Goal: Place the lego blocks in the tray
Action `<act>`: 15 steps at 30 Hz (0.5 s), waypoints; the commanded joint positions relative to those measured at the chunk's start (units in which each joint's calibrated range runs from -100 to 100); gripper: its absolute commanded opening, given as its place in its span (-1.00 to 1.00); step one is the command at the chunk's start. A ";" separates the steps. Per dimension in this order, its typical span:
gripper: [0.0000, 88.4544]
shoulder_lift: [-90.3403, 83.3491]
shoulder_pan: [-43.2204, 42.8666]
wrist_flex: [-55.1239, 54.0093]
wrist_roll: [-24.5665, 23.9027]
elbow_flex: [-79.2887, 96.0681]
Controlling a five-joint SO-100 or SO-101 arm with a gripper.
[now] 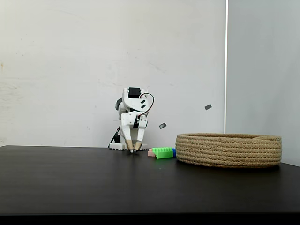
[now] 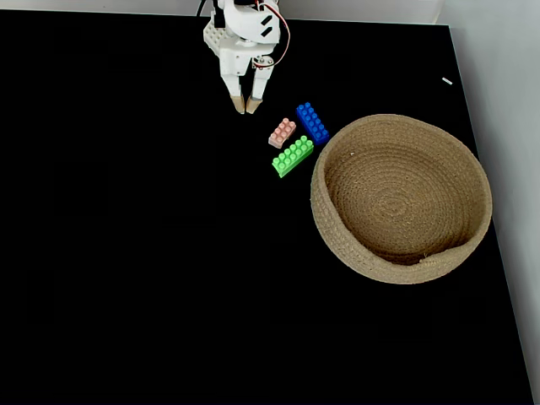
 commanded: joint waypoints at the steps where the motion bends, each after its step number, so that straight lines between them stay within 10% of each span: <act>1: -1.00 -0.49 -0.98 0.08 0.78 0.80; 15: -1.00 -0.49 -0.65 0.08 0.54 0.80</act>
